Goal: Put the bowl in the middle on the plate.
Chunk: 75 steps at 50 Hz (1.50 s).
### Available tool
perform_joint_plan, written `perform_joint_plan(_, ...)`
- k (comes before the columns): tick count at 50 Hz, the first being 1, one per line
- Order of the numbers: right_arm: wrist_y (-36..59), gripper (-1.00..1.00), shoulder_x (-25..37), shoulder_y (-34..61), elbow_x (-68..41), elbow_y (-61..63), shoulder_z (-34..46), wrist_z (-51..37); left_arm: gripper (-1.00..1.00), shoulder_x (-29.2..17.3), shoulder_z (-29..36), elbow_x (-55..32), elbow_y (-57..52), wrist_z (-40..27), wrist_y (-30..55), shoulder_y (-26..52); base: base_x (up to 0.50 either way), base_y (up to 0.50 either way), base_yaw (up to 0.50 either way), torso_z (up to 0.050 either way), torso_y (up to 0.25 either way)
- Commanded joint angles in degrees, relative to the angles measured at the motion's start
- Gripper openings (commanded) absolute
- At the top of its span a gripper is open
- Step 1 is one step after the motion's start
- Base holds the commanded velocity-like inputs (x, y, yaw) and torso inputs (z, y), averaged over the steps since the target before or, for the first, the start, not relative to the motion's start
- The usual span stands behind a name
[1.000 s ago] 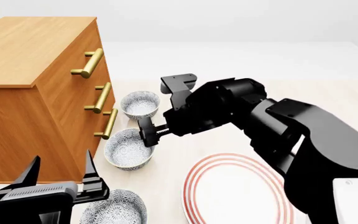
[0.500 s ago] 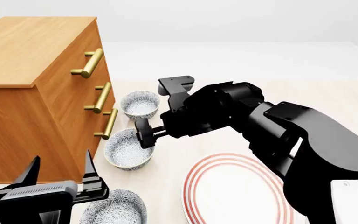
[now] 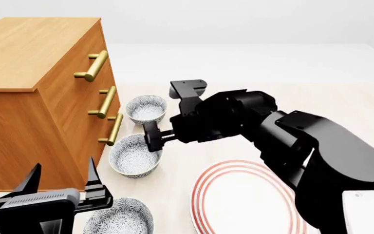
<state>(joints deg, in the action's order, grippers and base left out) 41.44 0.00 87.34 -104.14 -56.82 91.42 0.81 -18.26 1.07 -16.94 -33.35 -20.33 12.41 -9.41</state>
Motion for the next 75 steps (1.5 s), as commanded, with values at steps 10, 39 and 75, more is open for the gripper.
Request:
perform_joint_plan(10, -1.23, 1.00, 0.00, -1.40, 0.38, -0.93, 0.03, 0.87, 1.00, -0.44, -0.24, -0.68, 0.28, -0.31, -0.16, 0.00, 0.00, 0.00, 0.00, 0.000, 0.000)
perform_joint_plan(39, -3.09, 1.00, 0.00, -3.68, -0.52, -0.24, -0.02, 1.81, 1.00, -0.83, -0.01, -1.12, 1.14, -0.65, -0.59, 0.22, 0.00, 0.00, 0.00, 0.000, 0.000)
perform_joint_plan(75, -5.99, 1.00, 0.00, -6.38, -3.72, -0.86, 0.31, 1.99, 1.00, -1.39, 0.10, -1.82, 1.39, -1.30, -0.66, 0.37, 0.00, 0.00, 0.00, 0.000, 0.000)
